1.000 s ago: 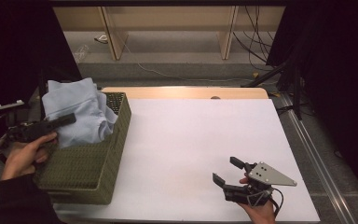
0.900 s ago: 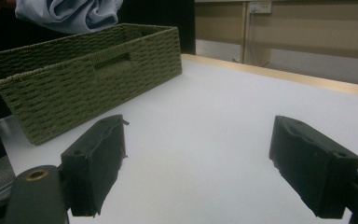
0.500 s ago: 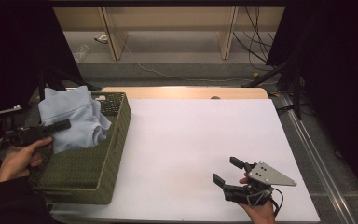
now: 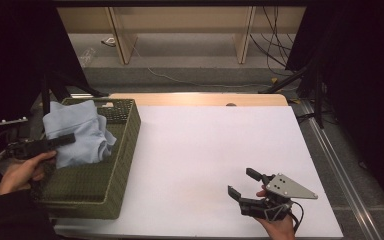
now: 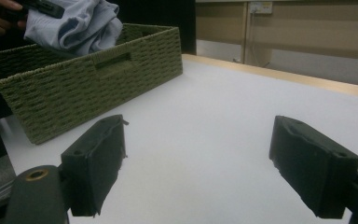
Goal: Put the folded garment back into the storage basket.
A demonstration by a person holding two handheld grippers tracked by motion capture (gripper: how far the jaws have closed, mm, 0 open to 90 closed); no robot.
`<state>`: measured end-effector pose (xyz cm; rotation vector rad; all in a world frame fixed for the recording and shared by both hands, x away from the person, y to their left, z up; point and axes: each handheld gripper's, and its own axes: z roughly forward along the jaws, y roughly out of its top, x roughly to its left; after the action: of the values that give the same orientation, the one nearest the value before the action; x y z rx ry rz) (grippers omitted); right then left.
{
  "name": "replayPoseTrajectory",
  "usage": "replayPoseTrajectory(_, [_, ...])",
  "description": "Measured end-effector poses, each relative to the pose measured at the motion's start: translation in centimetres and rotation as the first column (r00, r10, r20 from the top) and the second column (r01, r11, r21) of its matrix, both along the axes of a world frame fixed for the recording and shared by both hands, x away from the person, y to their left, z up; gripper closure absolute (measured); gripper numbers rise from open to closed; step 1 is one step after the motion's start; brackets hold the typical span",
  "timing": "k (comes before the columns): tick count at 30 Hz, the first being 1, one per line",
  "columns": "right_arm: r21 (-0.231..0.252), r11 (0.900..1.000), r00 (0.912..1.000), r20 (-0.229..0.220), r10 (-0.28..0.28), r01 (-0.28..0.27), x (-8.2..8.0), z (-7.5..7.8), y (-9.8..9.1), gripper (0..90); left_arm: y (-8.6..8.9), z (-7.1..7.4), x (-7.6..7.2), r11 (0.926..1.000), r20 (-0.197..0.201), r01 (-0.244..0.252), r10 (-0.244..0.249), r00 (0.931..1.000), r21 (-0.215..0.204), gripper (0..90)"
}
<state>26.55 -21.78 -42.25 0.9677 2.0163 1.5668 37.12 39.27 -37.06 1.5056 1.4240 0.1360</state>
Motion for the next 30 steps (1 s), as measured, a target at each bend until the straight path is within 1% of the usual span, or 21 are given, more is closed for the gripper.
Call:
replayPoseTrajectory(7, [-0.001, 1.0, 1.0, -0.001, 0.0, 0.0, 0.0, 0.0, 0.0, 19.1, -0.1, -0.8, 0.4, 0.9994, -0.049, 0.026, -0.025, 0.9985, 0.024, 71.0])
replayPoseTrajectory(9, [0.001, 1.0, 1.0, 0.0, 0.0, 0.0, 0.0, 0.0, 0.0, 19.1, -0.3, -1.0, 0.5, 0.9986, -0.065, 0.045, -0.043, 0.9969, 0.029, 71.0])
replayPoseTrajectory(14, [0.0, 1.0, 1.0, 0.0, 0.001, -0.001, 0.0, 0.0, 0.0, 19.1, -0.5, -1.6, 0.9, 0.9972, -0.095, 0.067, -0.064, 0.9934, 0.034, 71.0])
replayPoseTrajectory(17, [0.0, 1.0, 1.0, -0.001, 0.001, -0.001, 0.0, 0.0, 0.0, 19.1, -0.5, -2.1, 1.0, 0.997, -0.114, 0.069, -0.065, 0.9914, 0.036, 70.9])
replayPoseTrajectory(21, [0.0, 1.0, 1.0, -0.002, 0.001, -0.001, 0.0, 0.0, 0.0, 19.1, -0.5, -2.7, 1.3, 0.9957, -0.14, 0.079, -0.071, 0.9875, 0.049, 70.9])
replayPoseTrajectory(23, [-0.001, 1.0, 1.0, -0.001, 0.0, 0.0, 0.0, 0.0, 0.0, 19.1, -0.5, -3.0, 1.5, 0.9948, -0.155, 0.088, -0.078, 0.9849, 0.053, 70.9])
replayPoseTrajectory(26, [-0.002, 1.0, 1.0, -0.002, 0.001, -0.001, 0.0, 0.0, 0.0, 19.1, -0.7, -3.7, 1.7, 0.9927, -0.184, 0.106, -0.094, 0.9784, 0.057, 70.8])
replayPoseTrajectory(28, [-0.001, 1.0, 1.0, 0.0, 0.001, -0.001, 0.0, 0.0, 0.0, 19.1, -0.7, -4.1, 1.9, 0.9924, -0.201, 0.107, -0.093, 0.9751, 0.06, 70.8])
replayPoseTrajectory(30, [-0.002, 1.0, 1.0, -0.002, 0.001, -0.002, 0.0, 0.0, 0.0, 19.1, -0.8, -4.4, 2.0, 0.9913, -0.222, 0.114, -0.096, 0.9703, 0.066, 70.8])
